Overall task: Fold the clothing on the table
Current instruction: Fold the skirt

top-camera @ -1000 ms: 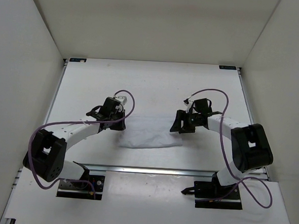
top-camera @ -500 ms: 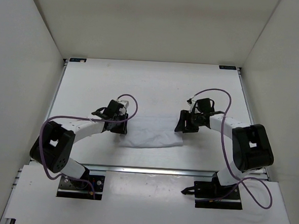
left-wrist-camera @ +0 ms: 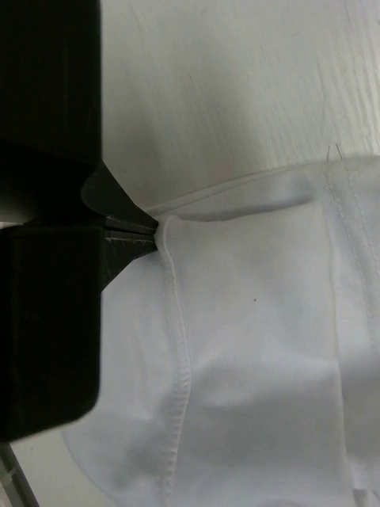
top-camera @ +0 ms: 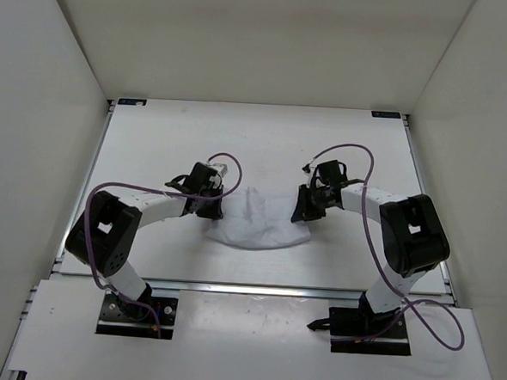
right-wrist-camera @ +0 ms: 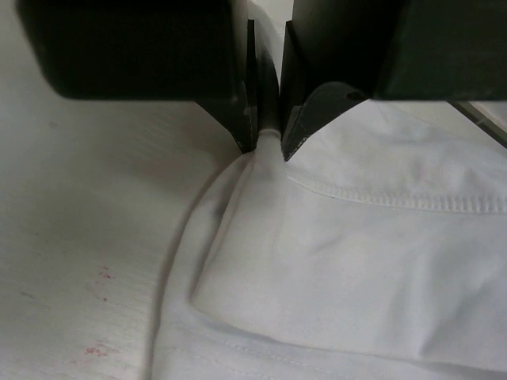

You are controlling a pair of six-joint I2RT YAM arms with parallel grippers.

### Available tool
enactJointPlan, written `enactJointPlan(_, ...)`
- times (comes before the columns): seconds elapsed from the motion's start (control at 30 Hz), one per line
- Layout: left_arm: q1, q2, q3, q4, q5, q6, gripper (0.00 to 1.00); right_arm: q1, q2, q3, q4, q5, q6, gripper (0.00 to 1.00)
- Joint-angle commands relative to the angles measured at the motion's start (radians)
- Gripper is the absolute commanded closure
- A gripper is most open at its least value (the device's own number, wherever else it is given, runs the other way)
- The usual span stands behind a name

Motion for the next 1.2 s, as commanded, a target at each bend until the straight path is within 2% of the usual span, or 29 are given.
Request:
enactJointPlan(0.0,-0.042,0.094,-0.016,-0.048,0.068,-0.005,1.00,0.000,0.067,0.003,-0.060,0.130,-0.021,1.00)
enactJointPlan(0.23,-0.067,0.162,0.059,-0.051,0.070,-0.016,1.00,-0.075,-0.003,0.199,-0.188,0.207,-0.087,1.00)
enactJointPlan(0.37,-0.059,0.171,0.076,-0.052,0.073,-0.025,1.00,-0.065,-0.017,0.335,-0.288,0.272,-0.132,1.00)
enactJointPlan(0.63,-0.087,0.235,0.163,-0.062,0.094,-0.056,1.00,0.070,0.018,0.520,-0.408,0.363,-0.118,1.00)
enactJointPlan(0.87,-0.084,0.248,0.171,-0.025,0.157,-0.092,1.00,0.191,0.118,0.716,-0.523,0.489,-0.126,1.00)
enactJointPlan(1.03,-0.065,0.192,0.134,0.013,0.168,-0.117,1.00,0.191,0.176,0.872,-0.593,0.483,-0.141,1.00)
enactJointPlan(1.17,-0.065,0.203,0.141,0.012,0.171,-0.105,1.00,0.217,0.170,0.889,-0.575,0.393,-0.106,1.00)
